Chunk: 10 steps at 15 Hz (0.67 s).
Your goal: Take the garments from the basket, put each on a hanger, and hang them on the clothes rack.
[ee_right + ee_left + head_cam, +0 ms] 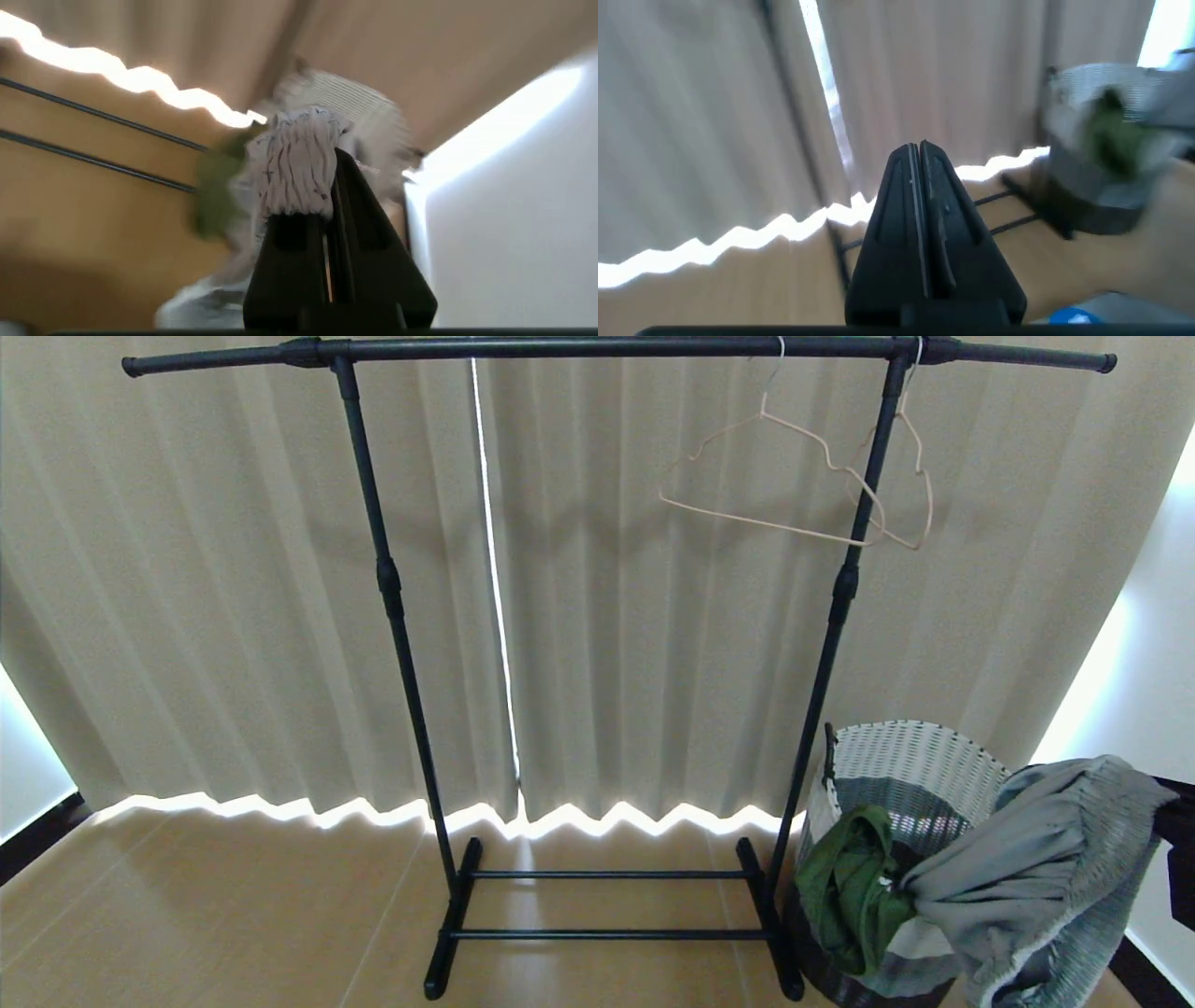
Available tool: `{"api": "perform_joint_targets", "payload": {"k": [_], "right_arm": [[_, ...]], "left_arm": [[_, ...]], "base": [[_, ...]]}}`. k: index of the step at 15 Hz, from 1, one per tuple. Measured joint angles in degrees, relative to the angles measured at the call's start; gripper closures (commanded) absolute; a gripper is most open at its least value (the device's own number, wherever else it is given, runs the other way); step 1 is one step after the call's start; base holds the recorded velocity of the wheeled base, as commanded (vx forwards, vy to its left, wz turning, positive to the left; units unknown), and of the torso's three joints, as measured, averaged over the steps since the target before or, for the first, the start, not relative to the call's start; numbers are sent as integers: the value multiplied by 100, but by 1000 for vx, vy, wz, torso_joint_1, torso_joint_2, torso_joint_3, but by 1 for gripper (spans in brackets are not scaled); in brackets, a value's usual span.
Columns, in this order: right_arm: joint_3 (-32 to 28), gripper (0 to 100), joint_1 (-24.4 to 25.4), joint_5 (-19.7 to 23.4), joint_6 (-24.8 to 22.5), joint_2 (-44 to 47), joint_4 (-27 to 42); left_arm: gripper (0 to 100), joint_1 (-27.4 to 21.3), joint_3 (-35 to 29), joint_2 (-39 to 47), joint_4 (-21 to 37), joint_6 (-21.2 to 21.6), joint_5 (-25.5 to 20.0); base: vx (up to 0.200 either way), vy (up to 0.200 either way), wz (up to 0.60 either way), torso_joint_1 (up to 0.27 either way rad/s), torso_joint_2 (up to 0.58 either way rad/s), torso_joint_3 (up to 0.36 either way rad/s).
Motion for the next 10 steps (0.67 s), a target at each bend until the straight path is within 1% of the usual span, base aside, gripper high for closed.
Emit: {"api": "perform_joint_targets", "payload": {"k": [1, 2, 3, 4, 6, 8, 10], "right_arm": [[-195, 100, 188, 2, 266, 22, 176], [-435, 100, 402, 0, 644, 57, 310], [-631, 100, 603, 5, 942, 101, 385], [-739, 100, 739, 52, 1068, 132, 402], [-807, 100, 840, 98, 1130, 149, 419], [-835, 100, 866, 108, 1202, 122, 424], [-846, 100, 892, 108, 1204, 113, 424]], "left_arm": [[100, -11, -173, 105, 0, 0, -152], [100, -13, -378, 286, -51, -5, -256], [100, -16, -617, 612, -122, -10, -366], [100, -49, -837, 1034, -255, -11, -460], [100, -193, -1281, 2103, -636, -27, -616], [100, -397, -1571, 3143, -973, -38, -680], [100, -755, -1833, 4055, -1404, -51, -689]], "base": [[0, 0, 0, 0, 0, 0], [0, 0, 0, 0, 0, 0], [0, 0, 0, 0, 0, 0], [0, 0, 0, 0, 0, 0], [0, 0, 0, 0, 0, 0], [0, 0, 0, 0, 0, 0], [0, 0, 0, 0, 0, 0]]}}
